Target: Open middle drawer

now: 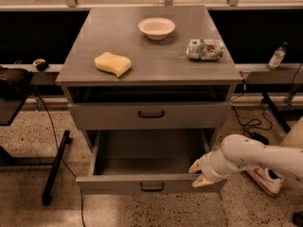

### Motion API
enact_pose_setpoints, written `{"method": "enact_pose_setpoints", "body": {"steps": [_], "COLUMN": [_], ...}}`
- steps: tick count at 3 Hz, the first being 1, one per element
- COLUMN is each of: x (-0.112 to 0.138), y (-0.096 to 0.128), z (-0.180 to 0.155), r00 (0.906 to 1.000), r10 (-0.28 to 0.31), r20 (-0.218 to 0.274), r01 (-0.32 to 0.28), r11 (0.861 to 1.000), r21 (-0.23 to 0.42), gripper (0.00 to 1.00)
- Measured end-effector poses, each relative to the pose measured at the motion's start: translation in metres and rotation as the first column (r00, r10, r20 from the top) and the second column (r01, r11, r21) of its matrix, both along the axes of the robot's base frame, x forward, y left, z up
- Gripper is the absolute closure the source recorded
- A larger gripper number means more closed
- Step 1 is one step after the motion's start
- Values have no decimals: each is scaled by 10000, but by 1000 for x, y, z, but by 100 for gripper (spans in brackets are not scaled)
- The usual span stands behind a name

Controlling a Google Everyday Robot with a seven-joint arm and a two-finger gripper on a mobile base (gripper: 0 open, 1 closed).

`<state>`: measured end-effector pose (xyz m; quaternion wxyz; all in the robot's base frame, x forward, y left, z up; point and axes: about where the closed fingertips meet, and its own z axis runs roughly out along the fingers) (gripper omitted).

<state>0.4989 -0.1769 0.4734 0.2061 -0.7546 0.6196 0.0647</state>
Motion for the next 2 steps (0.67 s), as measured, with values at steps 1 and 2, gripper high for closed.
{"method": "enact_pose_setpoints", "body": {"steps": [1, 2], "x": [7, 35], "y": [0, 5], "z": [25, 41], "r00": [9989, 9966], "r10": [-273, -348], "r20": [380, 748], "r01": [272, 357], "r11": [9996, 9993], "r21": [13, -112], "gripper": [56, 72]}}
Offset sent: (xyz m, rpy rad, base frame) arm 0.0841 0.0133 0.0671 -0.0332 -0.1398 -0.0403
